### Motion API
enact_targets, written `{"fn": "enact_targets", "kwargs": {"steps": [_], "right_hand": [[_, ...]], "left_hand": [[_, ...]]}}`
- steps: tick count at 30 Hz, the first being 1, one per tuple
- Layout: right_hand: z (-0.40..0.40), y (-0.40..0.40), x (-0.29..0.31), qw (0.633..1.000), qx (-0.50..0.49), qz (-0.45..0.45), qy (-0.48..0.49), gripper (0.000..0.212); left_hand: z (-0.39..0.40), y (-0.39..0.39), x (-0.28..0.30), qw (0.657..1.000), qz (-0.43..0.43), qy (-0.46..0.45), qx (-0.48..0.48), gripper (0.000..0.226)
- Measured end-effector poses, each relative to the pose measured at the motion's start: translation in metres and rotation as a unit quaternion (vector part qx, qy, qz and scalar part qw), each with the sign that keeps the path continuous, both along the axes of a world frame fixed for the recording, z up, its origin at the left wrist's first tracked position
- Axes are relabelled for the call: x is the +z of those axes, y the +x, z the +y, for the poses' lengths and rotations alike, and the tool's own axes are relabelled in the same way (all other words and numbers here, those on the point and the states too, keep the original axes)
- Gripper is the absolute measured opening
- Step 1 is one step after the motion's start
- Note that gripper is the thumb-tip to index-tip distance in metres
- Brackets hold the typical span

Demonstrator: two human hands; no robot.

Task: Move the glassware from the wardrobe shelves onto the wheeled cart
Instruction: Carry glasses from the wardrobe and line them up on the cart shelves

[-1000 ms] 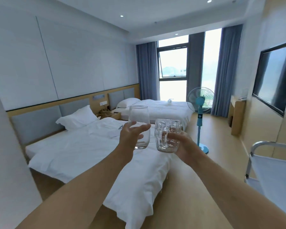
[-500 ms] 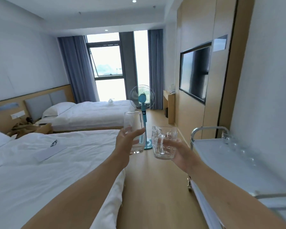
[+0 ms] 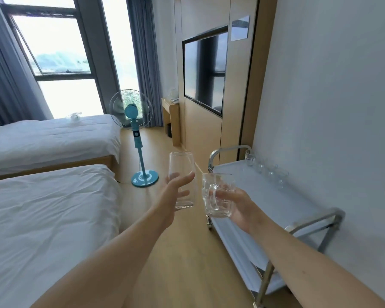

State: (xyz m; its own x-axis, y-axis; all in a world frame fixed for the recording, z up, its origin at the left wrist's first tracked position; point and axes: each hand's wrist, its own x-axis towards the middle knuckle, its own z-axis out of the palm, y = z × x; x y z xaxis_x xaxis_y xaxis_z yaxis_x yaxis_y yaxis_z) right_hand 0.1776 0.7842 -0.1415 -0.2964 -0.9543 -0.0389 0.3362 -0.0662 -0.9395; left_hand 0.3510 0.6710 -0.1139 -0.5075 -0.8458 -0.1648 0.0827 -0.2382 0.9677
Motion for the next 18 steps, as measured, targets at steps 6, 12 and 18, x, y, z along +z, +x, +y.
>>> {"fn": "enact_targets", "kwargs": {"steps": [6, 12, 18], "right_hand": [[-0.025, -0.059, -0.029, 1.000, -0.022, -0.013, 0.010, 0.056], [-0.058, -0.122, -0.051, 0.999, -0.034, -0.026, 0.012, 0.073], [-0.075, -0.175, -0.080, 0.994, -0.067, -0.075, 0.031, 0.069]], "left_hand": [[-0.035, -0.061, -0.023, 0.999, -0.016, 0.004, -0.032, 0.082], [-0.072, -0.126, -0.039, 0.998, -0.044, 0.011, -0.040, 0.109], [-0.100, -0.187, -0.064, 0.996, -0.061, 0.045, -0.041, 0.116]]}}
